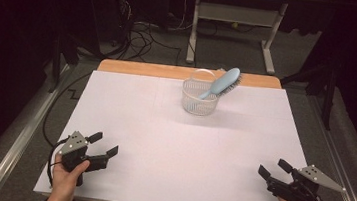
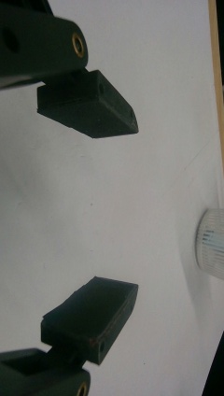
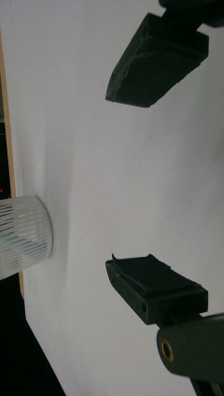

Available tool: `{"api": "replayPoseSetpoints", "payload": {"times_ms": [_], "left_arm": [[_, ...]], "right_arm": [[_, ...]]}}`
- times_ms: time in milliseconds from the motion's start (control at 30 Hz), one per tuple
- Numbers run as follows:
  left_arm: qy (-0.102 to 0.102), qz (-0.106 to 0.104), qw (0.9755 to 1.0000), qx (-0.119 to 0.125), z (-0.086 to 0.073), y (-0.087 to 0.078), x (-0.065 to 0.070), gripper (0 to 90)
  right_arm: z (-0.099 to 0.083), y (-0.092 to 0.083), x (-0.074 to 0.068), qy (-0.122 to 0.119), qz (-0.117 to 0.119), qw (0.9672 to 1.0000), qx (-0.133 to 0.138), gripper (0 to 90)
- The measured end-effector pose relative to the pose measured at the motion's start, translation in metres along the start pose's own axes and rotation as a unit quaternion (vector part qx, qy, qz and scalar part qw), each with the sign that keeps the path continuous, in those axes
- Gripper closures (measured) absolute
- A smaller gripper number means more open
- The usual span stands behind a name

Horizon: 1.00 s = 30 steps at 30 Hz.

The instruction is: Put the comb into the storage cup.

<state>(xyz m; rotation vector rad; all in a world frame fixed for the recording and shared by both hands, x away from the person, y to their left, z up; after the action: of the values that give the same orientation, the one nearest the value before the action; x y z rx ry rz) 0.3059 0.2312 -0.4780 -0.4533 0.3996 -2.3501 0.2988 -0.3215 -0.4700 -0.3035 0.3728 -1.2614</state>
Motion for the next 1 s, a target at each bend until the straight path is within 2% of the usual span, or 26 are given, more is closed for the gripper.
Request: {"api": "replayPoseSetpoints", "payload": {"times_ms": [700,1000], "left_arm": [[-0.002,0.003,1.0,-0.002,-0.0004,0.0002,-0.0014,21.5],[-0.002,0.001,1.0,-0.004,-0.0007,0.0006,-0.0016,21.5]], "right_arm": [[-0.0028,0.0043,-0.0011,-0.005,0.005,0.9999,-0.011,16.7],[-0.003,0.0044,0.0003,0.003,0.007,0.9998,-0.016,16.2]]}}
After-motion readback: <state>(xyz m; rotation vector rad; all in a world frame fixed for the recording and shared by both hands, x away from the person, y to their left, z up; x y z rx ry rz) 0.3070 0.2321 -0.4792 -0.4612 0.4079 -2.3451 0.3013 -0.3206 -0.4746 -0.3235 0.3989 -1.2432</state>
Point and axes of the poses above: each handheld gripper's, and its own axes: y roughly forward along the jaws, z roughly out of its top, x roughly to its right, the point moved 4 cm from there along y, roughly forward along the jaws, and after that the axes turned 11 degrees about -z, right-handed, at the moved point
